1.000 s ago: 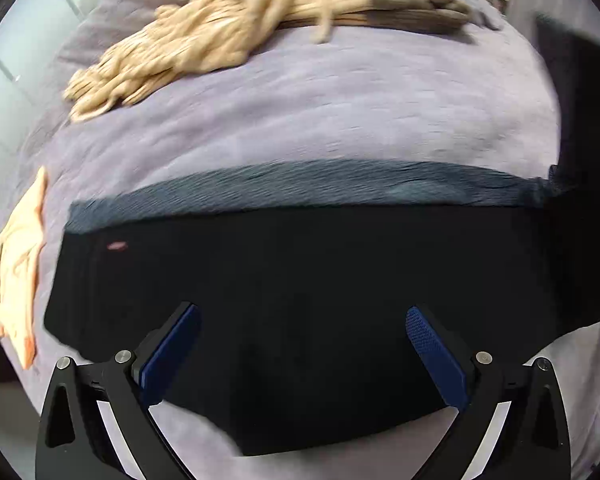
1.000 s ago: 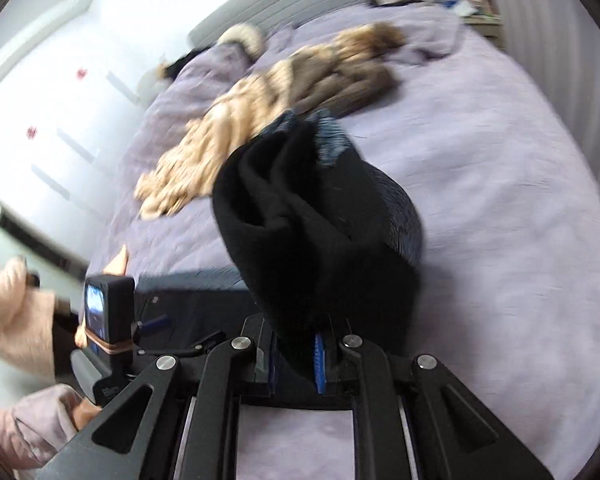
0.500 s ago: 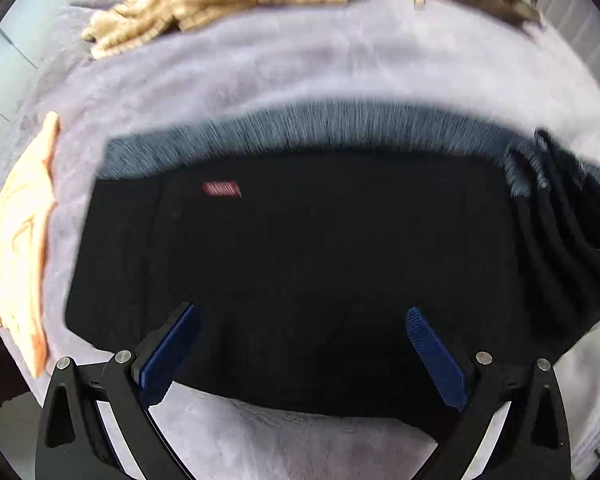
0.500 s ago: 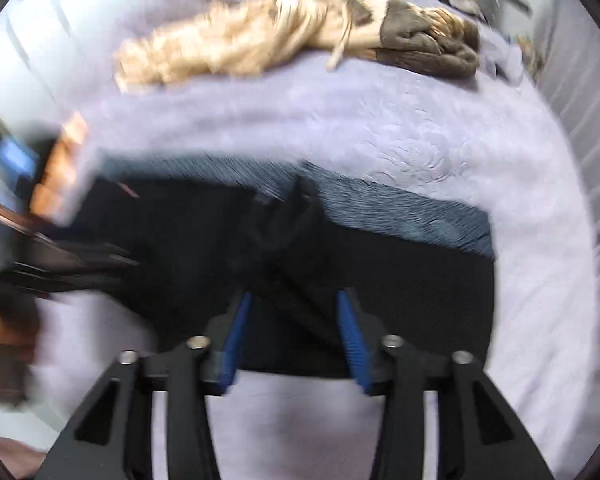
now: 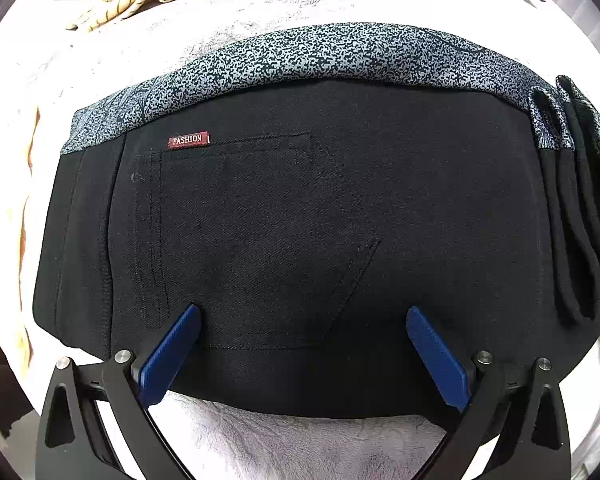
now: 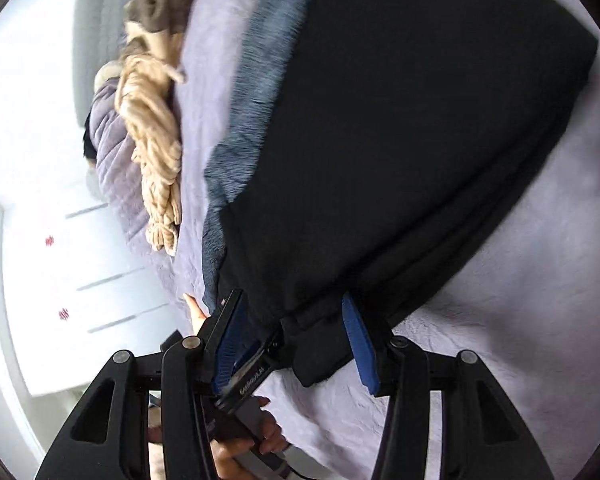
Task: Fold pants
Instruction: 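Fold the held leg end over toward the waistband with the right gripper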
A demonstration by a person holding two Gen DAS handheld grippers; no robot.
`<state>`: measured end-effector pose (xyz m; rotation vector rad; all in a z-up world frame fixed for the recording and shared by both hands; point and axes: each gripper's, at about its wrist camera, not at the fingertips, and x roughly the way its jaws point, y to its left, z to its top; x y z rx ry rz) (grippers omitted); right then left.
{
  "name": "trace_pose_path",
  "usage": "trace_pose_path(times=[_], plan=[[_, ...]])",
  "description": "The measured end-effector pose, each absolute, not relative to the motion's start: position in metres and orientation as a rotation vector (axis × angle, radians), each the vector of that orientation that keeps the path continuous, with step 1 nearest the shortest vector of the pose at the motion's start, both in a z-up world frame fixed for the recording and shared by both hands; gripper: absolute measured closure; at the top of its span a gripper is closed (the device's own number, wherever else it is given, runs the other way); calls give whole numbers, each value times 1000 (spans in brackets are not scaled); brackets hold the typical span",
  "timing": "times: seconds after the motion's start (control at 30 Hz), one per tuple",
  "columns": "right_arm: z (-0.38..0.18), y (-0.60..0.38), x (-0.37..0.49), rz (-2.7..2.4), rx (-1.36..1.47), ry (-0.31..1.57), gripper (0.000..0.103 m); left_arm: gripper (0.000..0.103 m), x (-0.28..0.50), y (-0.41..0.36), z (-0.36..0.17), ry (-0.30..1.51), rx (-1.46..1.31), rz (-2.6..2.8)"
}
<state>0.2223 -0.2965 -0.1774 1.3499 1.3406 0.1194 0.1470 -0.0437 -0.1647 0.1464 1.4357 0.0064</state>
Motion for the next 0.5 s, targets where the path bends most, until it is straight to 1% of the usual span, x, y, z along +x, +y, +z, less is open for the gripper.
trace_pose_path(times=[0.27,0.33,0.4,0.5], plan=[[-210,-284,219,123,1492,1333,49,0,141,-47,-163,1440,148,9],[-211,-286,216,127,1505,1326,49,0,141,-47,-162,1437,147,7],[-205,-285,210,142,1449,1347,47,0,140,-46,-162,1431,149,5],[-207,-284,204,148,1467,1315,46,0,139,-44,-163,1431,152,0]])
